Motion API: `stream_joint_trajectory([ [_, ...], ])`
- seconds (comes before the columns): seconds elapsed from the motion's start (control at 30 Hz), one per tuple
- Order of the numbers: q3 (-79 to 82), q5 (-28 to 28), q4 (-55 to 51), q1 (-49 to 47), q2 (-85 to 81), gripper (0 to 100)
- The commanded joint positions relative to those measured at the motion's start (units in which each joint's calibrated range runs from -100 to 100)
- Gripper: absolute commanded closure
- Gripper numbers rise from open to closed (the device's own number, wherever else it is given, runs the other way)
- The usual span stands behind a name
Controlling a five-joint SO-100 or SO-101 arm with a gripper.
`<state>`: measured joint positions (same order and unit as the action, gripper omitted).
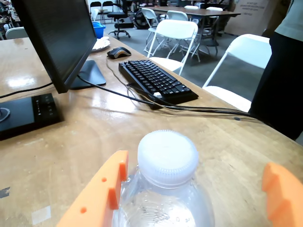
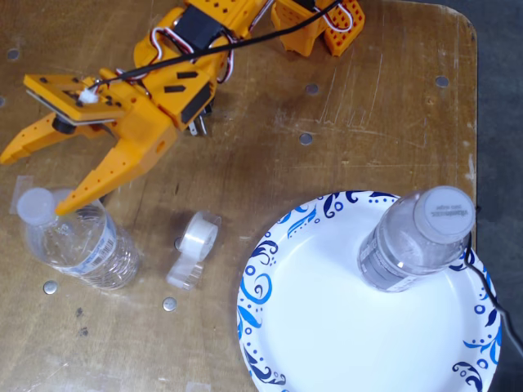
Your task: Move the bottles to the plate
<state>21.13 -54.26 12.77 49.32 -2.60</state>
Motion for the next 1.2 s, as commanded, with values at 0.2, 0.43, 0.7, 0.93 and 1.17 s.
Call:
stream_joint_trajectory([
  [0.2, -6.27, -0.25, 4.12, -3.22, 4.54, 65],
  [0.43, -6.99, -0.20, 6.90, -2.47, 7.07, 65],
  [0.7, -7.98, -0.20, 6.73, -1.28, 7.32, 65],
  [0.93, -7.98, -0.25, 6.47, -1.28, 7.58, 74],
  [1.17, -8.07, -0.20, 7.16, 0.55, 8.76, 86],
])
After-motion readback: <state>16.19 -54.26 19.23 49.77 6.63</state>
